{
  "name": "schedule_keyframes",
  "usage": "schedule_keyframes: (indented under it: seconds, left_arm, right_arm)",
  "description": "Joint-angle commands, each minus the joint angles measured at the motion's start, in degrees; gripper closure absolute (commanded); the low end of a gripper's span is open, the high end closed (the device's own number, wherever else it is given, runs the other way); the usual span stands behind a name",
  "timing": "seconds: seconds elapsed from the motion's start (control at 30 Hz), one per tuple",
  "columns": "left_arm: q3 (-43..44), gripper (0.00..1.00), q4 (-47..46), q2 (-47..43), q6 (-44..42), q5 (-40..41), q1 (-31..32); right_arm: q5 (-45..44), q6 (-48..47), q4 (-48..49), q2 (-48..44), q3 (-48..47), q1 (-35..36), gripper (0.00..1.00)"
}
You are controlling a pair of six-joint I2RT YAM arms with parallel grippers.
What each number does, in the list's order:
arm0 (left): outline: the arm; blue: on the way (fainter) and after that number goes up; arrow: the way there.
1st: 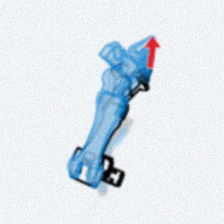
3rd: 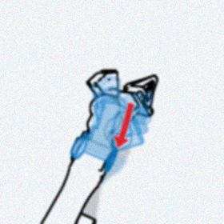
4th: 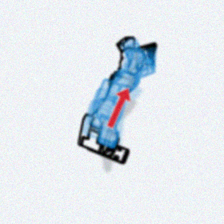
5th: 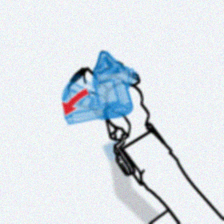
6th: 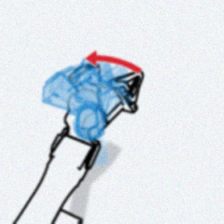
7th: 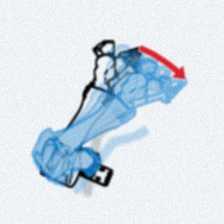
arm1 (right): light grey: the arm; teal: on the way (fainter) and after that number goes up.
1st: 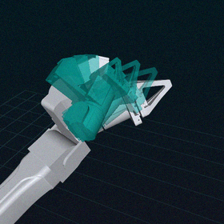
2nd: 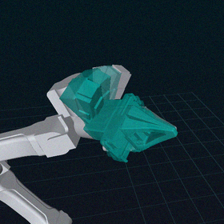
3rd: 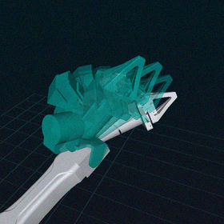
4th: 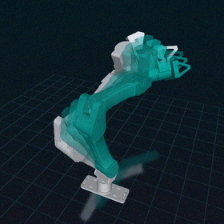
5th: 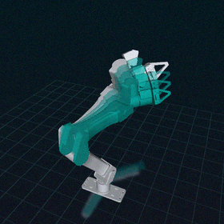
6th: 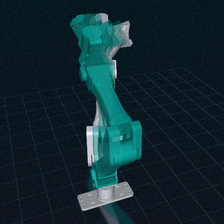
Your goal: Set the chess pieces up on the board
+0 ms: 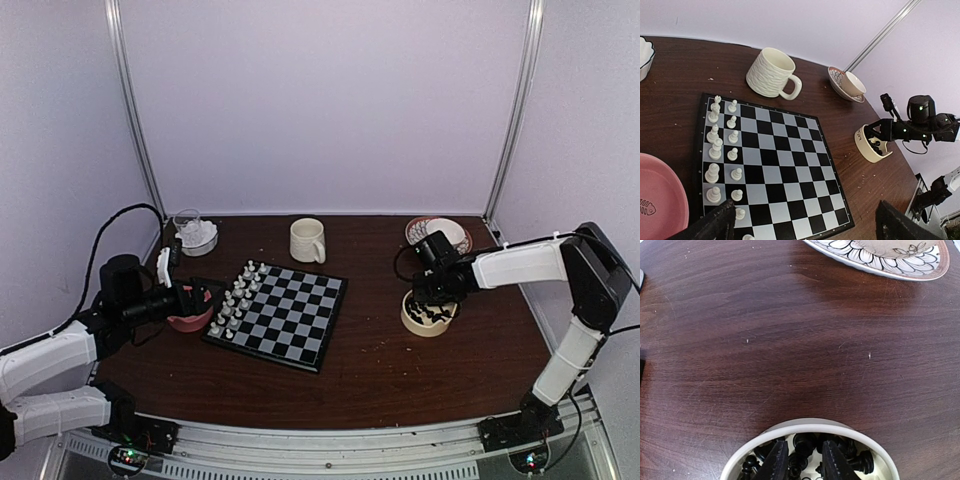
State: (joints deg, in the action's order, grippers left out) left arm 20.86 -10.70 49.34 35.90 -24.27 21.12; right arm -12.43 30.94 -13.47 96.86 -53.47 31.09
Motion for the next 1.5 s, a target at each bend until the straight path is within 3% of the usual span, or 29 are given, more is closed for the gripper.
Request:
schedule_keyframes:
  seconds: [0.0,0.67,1.17,1.47]
  left_arm:
    - [0.30,0.02,-3.10,0.03,-0.13,-0.43,0.50]
    - [0.54,0.02,-2.77,-0.26,-0.13,-0.56,0.51]
    - [0.33,0.02,-2.47,-1.30,-0.48,-0.38,0.58]
    - [0.16,0.03,-3.19,-1.29,-0.52,-0.54,0.58]
  right_arm:
    - [0.03,0.31,0.28,1.67,-1.73,-0.50,0.74]
    - [-0.63,-0.70,0.00,-1.43,-0.99,-0.59,0.90]
    - [-5.66,-7.26,-1.84,-7.17,-1.82,4.27,0.91]
    - [-1.91,-11.49,0.33,-6.81,-5.27,8.60,0.90]
